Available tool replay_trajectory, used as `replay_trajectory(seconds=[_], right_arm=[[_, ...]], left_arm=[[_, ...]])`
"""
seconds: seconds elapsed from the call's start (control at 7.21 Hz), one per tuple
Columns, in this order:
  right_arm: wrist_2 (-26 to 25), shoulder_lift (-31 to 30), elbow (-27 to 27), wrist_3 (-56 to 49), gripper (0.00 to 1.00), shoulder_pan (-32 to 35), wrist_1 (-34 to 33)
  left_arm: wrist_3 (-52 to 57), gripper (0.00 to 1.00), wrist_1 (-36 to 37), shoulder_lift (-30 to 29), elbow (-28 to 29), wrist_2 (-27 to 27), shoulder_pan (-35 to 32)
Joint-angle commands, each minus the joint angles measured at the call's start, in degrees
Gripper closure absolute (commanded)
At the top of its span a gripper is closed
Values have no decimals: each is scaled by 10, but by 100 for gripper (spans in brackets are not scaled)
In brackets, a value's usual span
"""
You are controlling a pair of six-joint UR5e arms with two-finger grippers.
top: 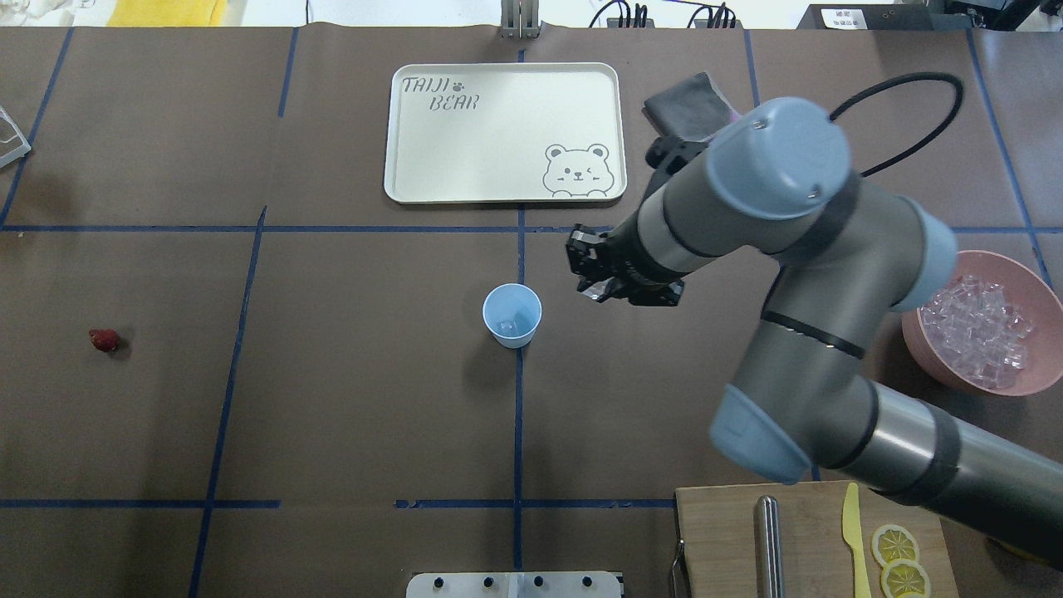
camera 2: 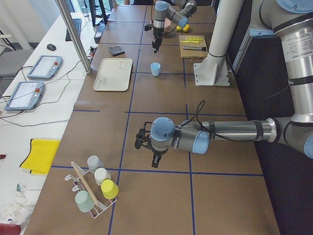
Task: Put ice and strawberries in cup
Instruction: 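Carry the ice cube with the right gripper over the blue cup and release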
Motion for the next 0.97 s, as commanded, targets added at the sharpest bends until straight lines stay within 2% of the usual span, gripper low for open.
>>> replay_trajectory(seconds=[0.0,0.28,0.55,0.69,0.83], right_arm=[[-18,23,-37,5,99,-24,1],[-24,22,-42,3,94,-30,10],[-25,24,-59,2,82,-30,37],[-25,24,-66,2,69,-30,37],[-26,25,-66,2,51,-30,37]], left_arm=[[0,0,0,0,0,0,0],[0,0,0,0,0,0,0],[0,0,0,0,0,0,0],[0,0,-1,0,0,0,0],[0,0,-1,0,0,0,0]])
